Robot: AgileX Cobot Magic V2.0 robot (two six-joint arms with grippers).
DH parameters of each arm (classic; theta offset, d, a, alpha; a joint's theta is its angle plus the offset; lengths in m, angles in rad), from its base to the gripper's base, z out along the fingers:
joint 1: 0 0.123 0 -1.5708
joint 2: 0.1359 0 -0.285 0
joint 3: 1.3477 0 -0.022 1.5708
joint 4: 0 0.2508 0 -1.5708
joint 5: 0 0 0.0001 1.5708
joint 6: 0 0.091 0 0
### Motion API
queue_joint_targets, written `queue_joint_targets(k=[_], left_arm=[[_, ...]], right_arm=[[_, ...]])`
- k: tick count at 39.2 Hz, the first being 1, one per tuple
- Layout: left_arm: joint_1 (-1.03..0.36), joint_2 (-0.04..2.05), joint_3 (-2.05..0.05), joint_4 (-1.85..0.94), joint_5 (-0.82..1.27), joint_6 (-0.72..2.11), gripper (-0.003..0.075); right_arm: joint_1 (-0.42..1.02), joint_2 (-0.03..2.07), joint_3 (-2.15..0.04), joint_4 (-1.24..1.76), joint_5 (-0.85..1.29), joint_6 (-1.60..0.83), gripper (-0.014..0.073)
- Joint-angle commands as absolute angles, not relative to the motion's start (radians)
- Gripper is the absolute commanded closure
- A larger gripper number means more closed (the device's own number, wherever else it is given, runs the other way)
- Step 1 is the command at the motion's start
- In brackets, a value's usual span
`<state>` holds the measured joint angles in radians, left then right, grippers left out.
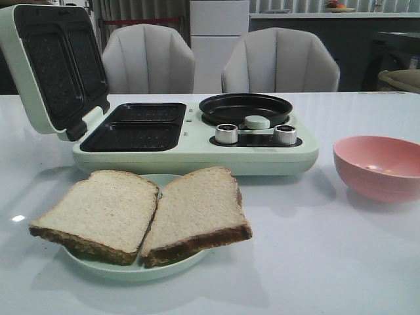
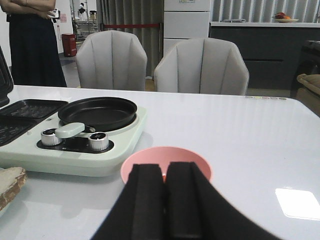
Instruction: Make breakfast with bread and shrimp
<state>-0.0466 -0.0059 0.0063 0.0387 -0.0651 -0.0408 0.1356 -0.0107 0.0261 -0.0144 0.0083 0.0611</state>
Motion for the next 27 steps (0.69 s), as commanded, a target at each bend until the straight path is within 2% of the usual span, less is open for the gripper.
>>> queue_joint_targets(k=[1, 12, 27], left_arm=[[-0.053, -0.011, 0.022, 0.000, -0.150, -0.050, 0.0608], [-0.053, -0.002, -0.109, -0.046, -0.150, -0.050, 0.0608], [-0.053, 0.239, -0.423, -0.044, 0.178, -0.050, 0.0608]], right_arm=[[0.130, -0.032, 0.010, -0.013, -0.074, 0.055, 0.0462], [0.130, -0.032, 0.010, -0.013, -0.073, 0.055, 0.0462], [0.130, -0.032, 0.010, -0.013, -0.073, 0.055, 0.0462]])
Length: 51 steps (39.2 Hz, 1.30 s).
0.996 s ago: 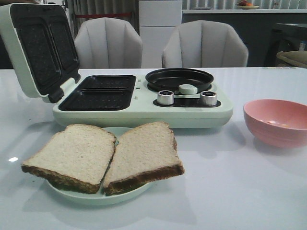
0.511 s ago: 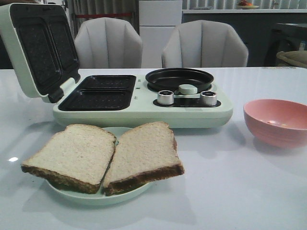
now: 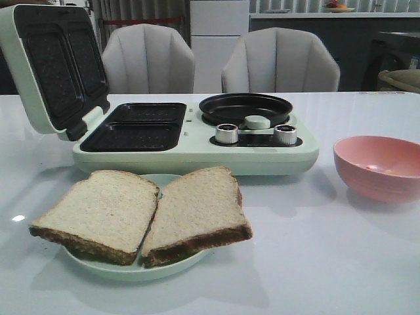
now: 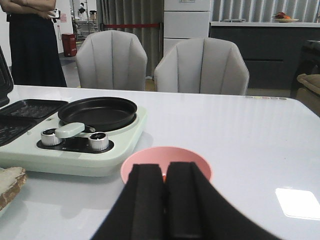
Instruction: Make breakfast with bread and shrimp
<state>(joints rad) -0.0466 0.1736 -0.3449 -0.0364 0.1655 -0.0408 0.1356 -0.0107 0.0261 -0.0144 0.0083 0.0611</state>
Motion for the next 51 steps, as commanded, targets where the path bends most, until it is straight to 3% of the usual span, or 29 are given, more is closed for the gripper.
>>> queue_joint_targets(k=[1, 22, 25, 33, 35, 51], left_arm=[[-0.053, 0.251, -0.431, -0.044, 0.195, -0.050, 0.0608], [-0.053, 0.379, -0.433, -0.046, 0.201, -0.050, 0.0588], [-0.053, 0.379, -0.433, -0.027, 0.198, -0.050, 0.0537], [-0.053, 0.379, -0.433, -0.020, 0.199, -0.050, 0.0268], [-0.053, 0.379, -0.433, -0.019, 0.200, -0.050, 0.0235], [-0.053, 0.379, -0.433, -0.012, 0.216, -0.050, 0.0228]], right_arm=[[0.130, -0.032, 0.010, -0.013, -0.073, 0.055, 0.0462], [0.130, -0.032, 0.010, -0.013, -0.073, 0.055, 0.0462], [0.130, -0.032, 0.010, -0.013, -0.073, 0.055, 0.0462], [0.130, -0.032, 0.010, -0.013, -0.073, 0.055, 0.0462], [0.130, -0.032, 0.010, -0.013, -0.073, 0.055, 0.0462], [0.130, -0.032, 0.010, -0.013, -0.073, 0.055, 0.0462]])
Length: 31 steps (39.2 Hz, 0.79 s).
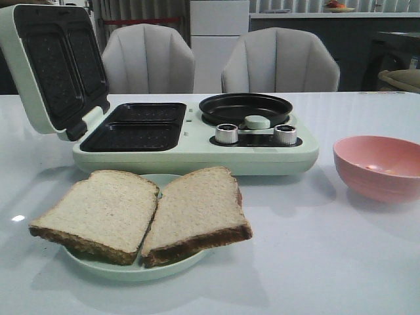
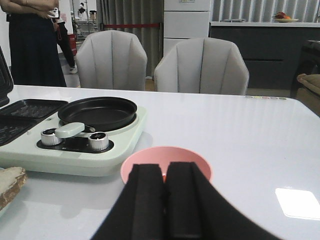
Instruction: Make breakfast with bread and shrimp
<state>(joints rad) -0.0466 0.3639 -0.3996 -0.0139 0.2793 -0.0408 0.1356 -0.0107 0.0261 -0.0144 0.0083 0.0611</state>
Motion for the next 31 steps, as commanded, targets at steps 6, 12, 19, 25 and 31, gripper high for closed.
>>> queue_joint_targets(k=[6, 12, 19, 25, 31], left_arm=[[-0.053, 0.379, -0.433, 0.000, 0.216, -0.050, 0.0228], [-0.053, 0.379, -0.433, 0.000, 0.216, -0.050, 0.0228], [-0.072, 0.379, -0.415, 0.121, 0.206, -0.033, 0.0228], [-0.140, 0.380, -0.395, 0.308, 0.202, -0.033, 0.0228], [-0.219, 0.424, -0.393, 0.520, 0.230, -0.055, 0.0228]], right_arm=[[0.130, -0.032, 0.010, -0.013, -0.073, 0.055, 0.0462], [0.130, -0.032, 0.010, -0.013, -0.073, 0.055, 0.0462], [0.130, -0.032, 0.010, -0.013, -0.073, 0.055, 0.0462], [0.130, -0.032, 0.010, -0.013, -0.073, 0.055, 0.0462], [0.130, -0.032, 0.010, -0.013, -0.073, 0.055, 0.0462]])
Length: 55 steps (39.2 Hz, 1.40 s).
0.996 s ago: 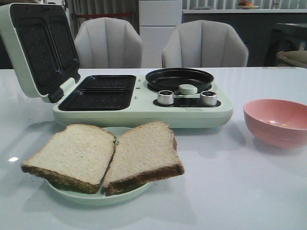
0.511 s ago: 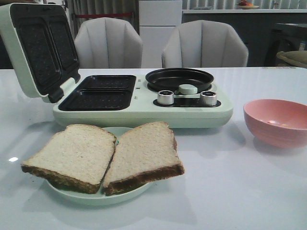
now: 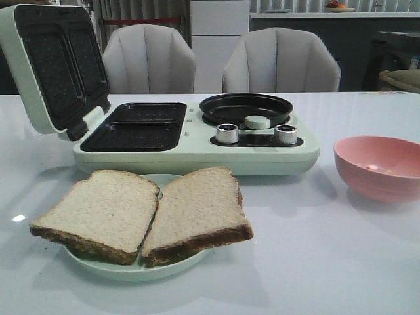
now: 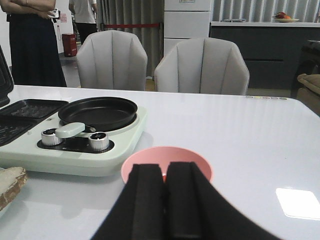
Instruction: Make breakfast with bread and shrimp
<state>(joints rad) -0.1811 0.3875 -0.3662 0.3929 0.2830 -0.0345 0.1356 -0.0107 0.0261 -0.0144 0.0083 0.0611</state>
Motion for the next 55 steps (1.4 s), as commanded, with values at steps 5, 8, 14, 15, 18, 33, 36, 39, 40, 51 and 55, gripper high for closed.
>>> queue_joint_targets(k=[5, 8, 14, 15, 18, 33, 36, 39, 40, 51, 55], left_arm=[[-0.298, 0.505, -0.393, 0.682, 0.265, -0.132, 0.0228], [-0.364, 0.566, -0.393, 0.752, 0.289, -0.182, 0.0228], [-0.532, 0.688, -0.393, 0.843, 0.373, -0.184, 0.0228], [-0.555, 0.708, -0.393, 0.856, 0.388, -0.184, 0.0228], [-0.632, 0.762, -0.393, 0.889, 0.424, -0.184, 0.0228], [-0.752, 1.022, -0.393, 1.095, 0.452, -0.205, 0.0228], [-0.752, 1.065, -0.395, 1.151, 0.446, -0.229, 0.0228], [-0.752, 1.106, -0.401, 1.224, 0.440, -0.272, 0.0228], [-0.752, 1.124, -0.401, 1.249, 0.437, -0.286, 0.0228], [-0.752, 1.291, -0.435, 1.402, 0.421, -0.311, 0.0228], [-0.752, 1.343, -0.464, 1.435, 0.405, -0.311, 0.0228]], right_arm=[[0.130, -0.032, 0.010, -0.013, -0.073, 0.055, 0.0462], [0.130, -0.032, 0.010, -0.013, -0.073, 0.055, 0.0462], [0.130, -0.032, 0.010, -0.013, -0.073, 0.055, 0.0462], [0.130, -0.032, 0.010, -0.013, -0.073, 0.055, 0.0462], [0.130, -0.032, 0.010, -0.013, -0.073, 0.055, 0.0462], [0.130, -0.032, 0.010, -0.013, -0.073, 0.055, 0.0462], [0.130, -0.032, 0.010, -0.013, -0.073, 0.055, 0.0462], [0.130, -0.032, 0.010, -0.013, -0.073, 0.055, 0.0462], [0.130, -0.032, 0.010, -0.013, -0.073, 0.055, 0.0462], [0.130, -0.032, 0.010, -0.013, -0.073, 0.055, 0.0462], [0.130, -0.032, 0.010, -0.013, -0.073, 0.055, 0.0462]])
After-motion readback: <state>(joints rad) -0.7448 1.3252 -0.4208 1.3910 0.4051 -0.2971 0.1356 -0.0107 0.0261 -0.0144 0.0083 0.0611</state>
